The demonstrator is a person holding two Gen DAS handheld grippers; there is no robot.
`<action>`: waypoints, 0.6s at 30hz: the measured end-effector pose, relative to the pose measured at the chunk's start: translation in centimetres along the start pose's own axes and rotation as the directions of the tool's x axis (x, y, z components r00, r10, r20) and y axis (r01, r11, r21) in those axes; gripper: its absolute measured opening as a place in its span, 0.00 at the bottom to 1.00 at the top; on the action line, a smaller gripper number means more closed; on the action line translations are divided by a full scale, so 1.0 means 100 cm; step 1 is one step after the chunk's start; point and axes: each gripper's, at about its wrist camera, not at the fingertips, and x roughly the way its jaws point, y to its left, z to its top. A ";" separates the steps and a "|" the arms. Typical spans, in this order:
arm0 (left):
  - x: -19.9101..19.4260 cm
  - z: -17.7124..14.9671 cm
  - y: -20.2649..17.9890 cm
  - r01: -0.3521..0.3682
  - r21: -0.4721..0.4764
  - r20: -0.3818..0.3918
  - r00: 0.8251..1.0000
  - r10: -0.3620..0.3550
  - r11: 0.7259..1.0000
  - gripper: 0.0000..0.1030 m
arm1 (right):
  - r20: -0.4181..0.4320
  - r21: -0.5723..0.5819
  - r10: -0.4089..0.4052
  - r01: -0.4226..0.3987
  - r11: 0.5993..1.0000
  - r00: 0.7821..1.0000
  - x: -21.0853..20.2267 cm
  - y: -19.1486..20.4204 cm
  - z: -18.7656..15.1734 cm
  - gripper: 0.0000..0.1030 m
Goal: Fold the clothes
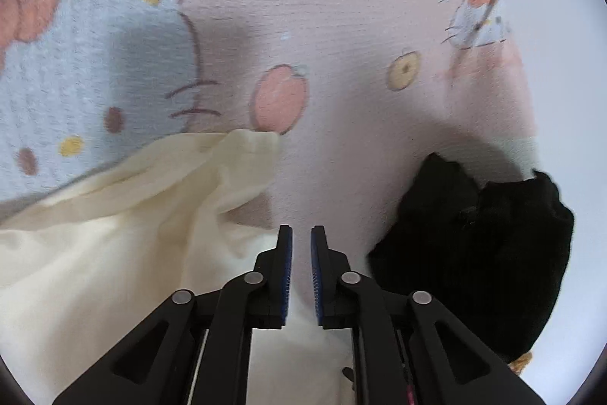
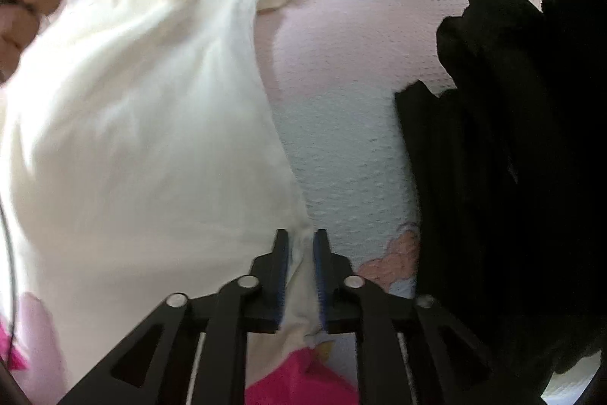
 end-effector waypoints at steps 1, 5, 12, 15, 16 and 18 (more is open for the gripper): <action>0.000 0.004 -0.001 -0.046 0.018 -0.015 0.999 0.047 0.999 0.26 | 0.011 0.028 0.030 -0.030 0.999 0.999 -0.003 -0.002 0.002 0.28; -0.013 0.012 0.000 -0.167 0.120 0.003 0.986 0.168 0.979 0.60 | 0.032 0.094 0.114 -0.117 0.989 0.993 -0.007 -0.009 0.027 0.55; -0.026 0.020 0.014 -0.296 0.293 0.036 0.954 0.299 0.909 0.60 | 0.026 0.139 0.103 -0.106 0.985 0.994 -0.005 0.000 0.078 0.58; -0.018 0.016 0.014 -0.385 0.409 0.074 0.918 0.390 0.827 0.60 | 0.049 0.192 0.158 -0.164 0.968 0.986 0.002 0.015 0.139 0.58; -0.015 0.013 0.015 -0.390 0.441 0.071 0.913 0.402 0.808 0.60 | 0.055 0.206 0.175 -0.183 0.961 0.983 0.004 0.018 0.156 0.58; -0.010 0.007 0.016 -0.397 0.491 0.071 0.906 0.418 0.776 0.60 | 0.057 0.218 0.207 -0.215 0.952 0.977 0.004 0.015 0.173 0.58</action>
